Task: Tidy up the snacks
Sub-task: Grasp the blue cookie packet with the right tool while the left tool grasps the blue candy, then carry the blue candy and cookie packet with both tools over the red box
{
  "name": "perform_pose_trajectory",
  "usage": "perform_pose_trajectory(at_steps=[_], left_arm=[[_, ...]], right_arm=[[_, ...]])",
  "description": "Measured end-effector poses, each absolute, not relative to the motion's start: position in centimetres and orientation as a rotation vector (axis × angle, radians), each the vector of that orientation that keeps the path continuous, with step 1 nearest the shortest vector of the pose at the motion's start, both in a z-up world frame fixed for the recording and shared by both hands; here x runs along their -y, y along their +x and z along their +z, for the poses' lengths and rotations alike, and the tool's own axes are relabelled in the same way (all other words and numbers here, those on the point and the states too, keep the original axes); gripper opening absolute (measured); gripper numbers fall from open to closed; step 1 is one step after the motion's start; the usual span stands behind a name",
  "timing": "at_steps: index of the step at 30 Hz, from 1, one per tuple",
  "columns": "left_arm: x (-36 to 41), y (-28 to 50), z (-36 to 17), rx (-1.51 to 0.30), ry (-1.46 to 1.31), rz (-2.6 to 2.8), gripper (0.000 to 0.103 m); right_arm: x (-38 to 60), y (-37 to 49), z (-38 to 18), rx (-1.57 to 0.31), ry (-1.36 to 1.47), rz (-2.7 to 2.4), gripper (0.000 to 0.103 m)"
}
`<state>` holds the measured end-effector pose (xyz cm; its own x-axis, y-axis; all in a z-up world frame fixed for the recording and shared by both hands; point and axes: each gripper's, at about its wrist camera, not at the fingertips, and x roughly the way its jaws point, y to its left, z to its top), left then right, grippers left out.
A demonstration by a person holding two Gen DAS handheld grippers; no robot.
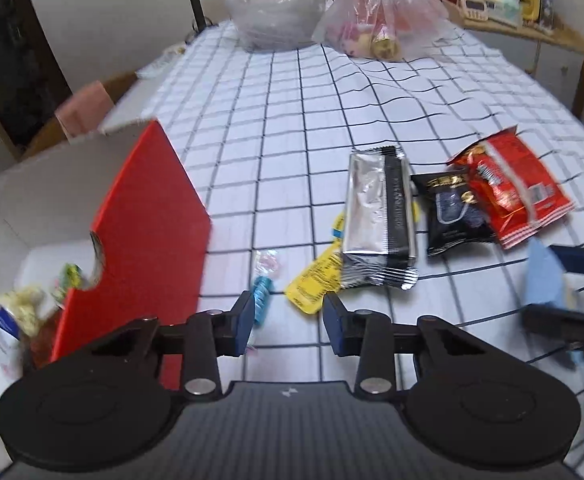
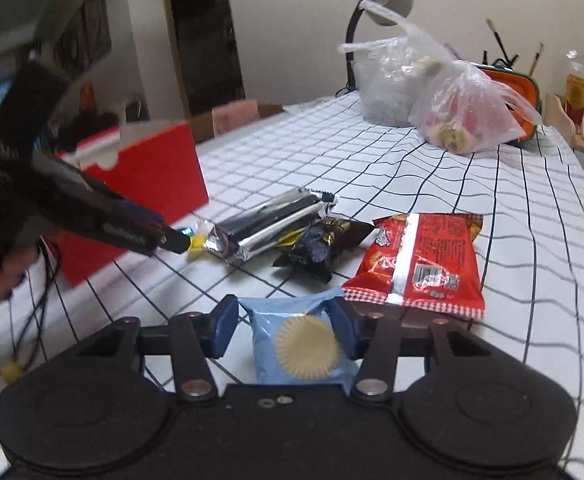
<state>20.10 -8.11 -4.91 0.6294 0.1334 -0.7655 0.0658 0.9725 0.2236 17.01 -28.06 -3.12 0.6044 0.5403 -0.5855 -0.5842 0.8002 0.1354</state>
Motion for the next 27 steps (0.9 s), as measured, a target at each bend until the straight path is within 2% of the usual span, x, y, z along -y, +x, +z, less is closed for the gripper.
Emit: perform_pose_trajectory(at_steps=[6, 16, 17, 19, 21, 27], left_arm=[[9.5, 21.4, -5.7, -0.893, 0.333, 0.107, 0.036], [6.8, 23.1, -6.8, -0.938, 0.243, 0.155, 0.031], [6.8, 23.1, -6.8, -0.940, 0.238, 0.155, 0.030], [6.9, 23.1, -6.8, -0.944, 0.217, 0.140, 0.018], [7.3, 22.9, -6.9, -0.940, 0.221, 0.134, 0.013], [7.1, 22.2, -6.9, -0.918, 0.166, 0.125, 0.011]], right_arm=[[28.9, 17.2, -2.8, -0.639, -0.015, 0.639, 0.049], [29.0, 17.2, -3.5, -0.662, 0.012, 0.626, 0.049], [29.0, 17.1, -3.5, -0.662, 0.015, 0.625, 0.049], [29.1, 17.1, -3.5, -0.664, 0.021, 0.619, 0.049], [29.1, 17.2, -3.6, -0.664, 0.025, 0.613, 0.049], [29.4, 17.2, -3.6, -0.661, 0.048, 0.582, 0.048]])
